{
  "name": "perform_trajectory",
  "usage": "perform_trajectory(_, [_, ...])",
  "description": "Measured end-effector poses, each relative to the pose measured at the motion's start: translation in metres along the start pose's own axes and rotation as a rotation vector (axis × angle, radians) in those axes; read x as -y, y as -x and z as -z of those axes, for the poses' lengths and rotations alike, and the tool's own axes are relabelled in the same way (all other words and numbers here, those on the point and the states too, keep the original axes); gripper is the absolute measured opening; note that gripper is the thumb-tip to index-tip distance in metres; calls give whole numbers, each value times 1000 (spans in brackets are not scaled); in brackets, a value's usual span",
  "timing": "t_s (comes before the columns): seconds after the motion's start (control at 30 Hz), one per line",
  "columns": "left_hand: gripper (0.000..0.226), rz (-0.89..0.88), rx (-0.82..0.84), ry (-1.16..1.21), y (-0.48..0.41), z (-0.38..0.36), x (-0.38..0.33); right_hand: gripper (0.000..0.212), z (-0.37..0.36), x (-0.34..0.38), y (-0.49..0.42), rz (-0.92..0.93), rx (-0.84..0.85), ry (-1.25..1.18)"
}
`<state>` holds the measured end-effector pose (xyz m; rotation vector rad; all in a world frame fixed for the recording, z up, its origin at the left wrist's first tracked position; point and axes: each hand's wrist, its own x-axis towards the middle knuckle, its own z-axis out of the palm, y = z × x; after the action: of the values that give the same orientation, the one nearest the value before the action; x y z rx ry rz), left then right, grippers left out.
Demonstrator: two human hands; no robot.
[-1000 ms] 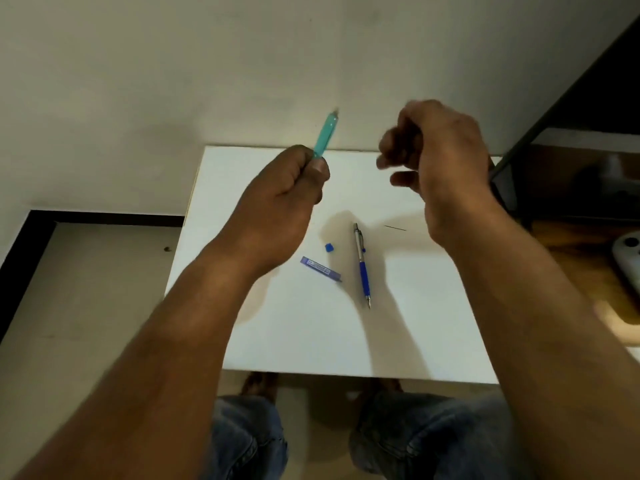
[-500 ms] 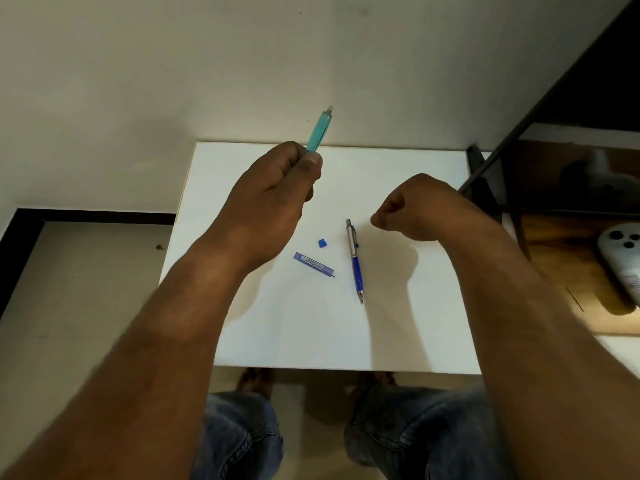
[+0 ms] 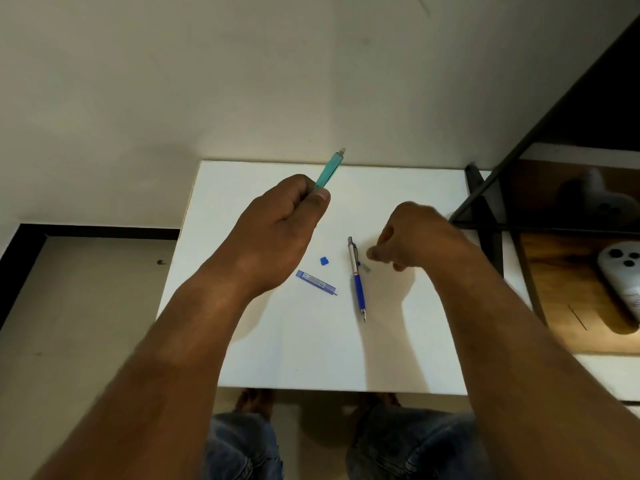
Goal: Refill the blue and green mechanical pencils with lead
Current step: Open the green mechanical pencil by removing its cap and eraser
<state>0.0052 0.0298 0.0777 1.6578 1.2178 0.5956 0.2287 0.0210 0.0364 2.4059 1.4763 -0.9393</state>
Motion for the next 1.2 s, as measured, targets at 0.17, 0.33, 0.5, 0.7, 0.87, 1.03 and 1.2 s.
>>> perform_trajectory(0.17, [37,-12,2,-65,1,0,0,15,39,11,36,501,-347,-938])
perform_trajectory(0.33, [37,-2,11,-79,1,-2,-2,10,35,23,55,649,-306,-1030])
perform_trajectory(0.5, [34,4,1,-121,1,-2,-4,6,38,15,51,615,-341,-935])
perform_trajectory(0.7, [32,-7,4,-148,0,-2,-3,6,37,9,47,626,-329,-871])
perform_trajectory(0.87, [32,-16,0,-179,0,-3,-4,9,37,10,47,627,-344,-862])
perform_trajectory(1.03, [33,-27,0,-207,-2,-5,-2,11,37,10,48,610,-360,-866])
perform_trajectory(1.2, [38,19,-15,-157,-2,-2,0,14,42,6,47,584,-428,-908])
